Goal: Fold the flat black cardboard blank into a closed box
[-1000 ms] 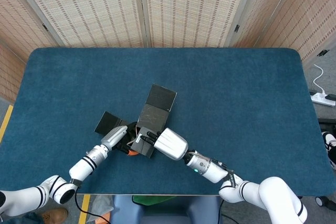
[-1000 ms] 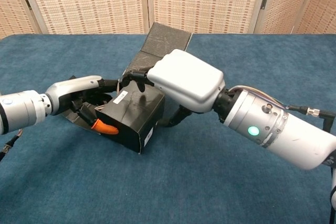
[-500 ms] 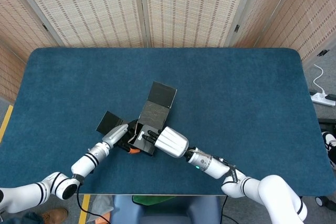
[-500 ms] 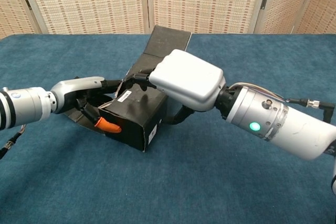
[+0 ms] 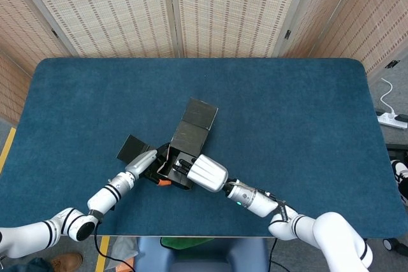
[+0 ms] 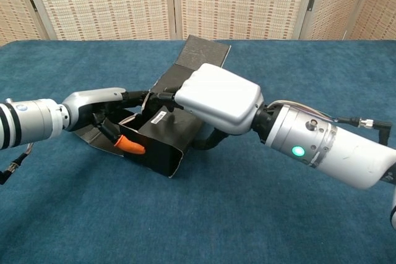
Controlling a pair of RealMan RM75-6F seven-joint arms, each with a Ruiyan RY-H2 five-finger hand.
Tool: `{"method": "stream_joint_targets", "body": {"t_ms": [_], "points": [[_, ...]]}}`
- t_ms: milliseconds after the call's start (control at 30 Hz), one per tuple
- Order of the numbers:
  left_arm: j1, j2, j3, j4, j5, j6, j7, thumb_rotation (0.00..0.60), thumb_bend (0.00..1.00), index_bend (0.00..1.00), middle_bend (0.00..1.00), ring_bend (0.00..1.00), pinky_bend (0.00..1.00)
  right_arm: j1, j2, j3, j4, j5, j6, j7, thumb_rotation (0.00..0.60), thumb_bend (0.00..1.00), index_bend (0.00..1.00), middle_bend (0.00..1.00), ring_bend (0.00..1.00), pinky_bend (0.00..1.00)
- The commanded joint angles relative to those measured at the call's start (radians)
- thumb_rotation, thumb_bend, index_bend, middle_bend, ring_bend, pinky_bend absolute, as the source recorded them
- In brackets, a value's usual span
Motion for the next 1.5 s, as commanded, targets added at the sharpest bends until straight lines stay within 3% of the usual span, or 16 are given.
{"method": "stream_joint_targets", "body": {"t_ms": [33,500,733,1133,1267,1400,1500], "points": [[-0.001,-0.001,0.000,-0.004,0.002,-0.003,0.007,0.600,0.19,0.11,0.16,0.41,0.49,0.009,-0.006,0.007,0.006,-0.001,-0.001,-0.003,0.600,0.12,0.28,0.36,0.78,1.00],[0.003,-0.004,-0.009,-0.012,-0.009,-0.006,0.031,0.600,0.19,0.15,0.18,0.41,0.49,0.049,-0.021,0.009,0.041,-0.001,-0.040,-0.003,0.600,0.15,0.28,0.37,0.78,1.00],[0.006,0.000,-0.011,-0.018,-0.007,-0.013,0.027,0.600,0.19,0.15,0.18,0.42,0.49,0.049,-0.006,-0.004,0.022,-0.002,-0.056,-0.013,0.600,0.21,0.36,0.42,0.78,1.00],[0.006,-0.009,-0.016,-0.011,-0.004,-0.018,0.016,0.600,0.18,0.15,0.19,0.41,0.49,0.053,0.038,-0.023,-0.036,-0.001,-0.097,-0.012,0.600,0.22,0.48,0.48,0.78,1.00],[0.006,-0.021,-0.018,0.001,-0.011,-0.018,0.028,0.600,0.19,0.21,0.24,0.42,0.50,0.052,0.054,-0.019,-0.061,0.005,-0.103,-0.015,0.600,0.22,0.49,0.47,0.78,1.00],[0.012,-0.038,-0.024,0.011,-0.030,-0.003,0.054,0.600,0.19,0.32,0.35,0.45,0.51,0.049,0.072,-0.015,-0.089,0.013,-0.109,-0.026,0.600,0.22,0.49,0.45,0.78,1.00],[0.016,-0.045,-0.027,0.010,-0.041,0.008,0.076,0.600,0.19,0.35,0.37,0.46,0.51,0.048,0.087,-0.017,-0.110,0.016,-0.124,-0.041,0.600,0.22,0.49,0.44,0.78,1.00]]}}
